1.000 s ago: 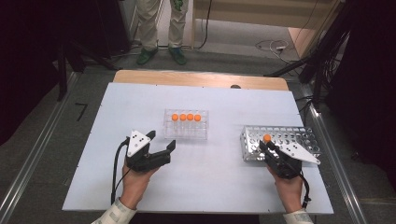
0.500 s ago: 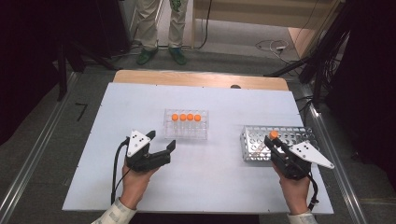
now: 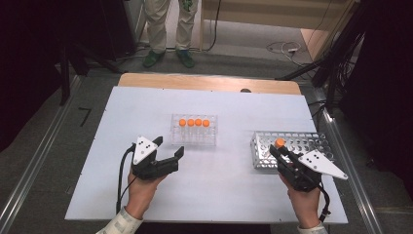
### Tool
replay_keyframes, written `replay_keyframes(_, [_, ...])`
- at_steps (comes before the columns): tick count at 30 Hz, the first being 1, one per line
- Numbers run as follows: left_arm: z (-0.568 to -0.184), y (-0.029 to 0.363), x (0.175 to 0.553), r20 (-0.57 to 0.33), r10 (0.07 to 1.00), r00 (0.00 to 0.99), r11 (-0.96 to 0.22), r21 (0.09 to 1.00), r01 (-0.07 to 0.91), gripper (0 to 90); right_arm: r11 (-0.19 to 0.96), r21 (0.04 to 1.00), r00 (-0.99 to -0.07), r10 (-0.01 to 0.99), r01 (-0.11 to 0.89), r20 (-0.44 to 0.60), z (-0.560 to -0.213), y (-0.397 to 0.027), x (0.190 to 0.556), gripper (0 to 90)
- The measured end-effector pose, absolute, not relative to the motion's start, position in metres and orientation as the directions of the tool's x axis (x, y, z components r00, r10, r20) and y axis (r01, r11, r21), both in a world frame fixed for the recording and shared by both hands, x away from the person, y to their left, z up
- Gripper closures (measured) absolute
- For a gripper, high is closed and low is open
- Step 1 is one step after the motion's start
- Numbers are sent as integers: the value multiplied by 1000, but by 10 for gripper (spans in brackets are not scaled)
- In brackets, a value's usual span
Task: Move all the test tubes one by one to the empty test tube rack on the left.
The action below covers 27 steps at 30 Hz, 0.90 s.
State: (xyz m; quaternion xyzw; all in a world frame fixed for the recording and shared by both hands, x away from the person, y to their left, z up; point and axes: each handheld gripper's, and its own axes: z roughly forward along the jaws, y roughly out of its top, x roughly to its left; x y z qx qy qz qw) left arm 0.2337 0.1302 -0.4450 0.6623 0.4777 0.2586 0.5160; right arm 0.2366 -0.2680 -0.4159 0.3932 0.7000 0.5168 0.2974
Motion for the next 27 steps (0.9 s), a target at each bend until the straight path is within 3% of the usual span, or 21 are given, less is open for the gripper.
replay_keyframes(27, [-440, 121, 227, -150, 881, 449, -18, 937, 349, 208, 236, 937, -656, 754, 256, -11, -429, -207, 233, 720])
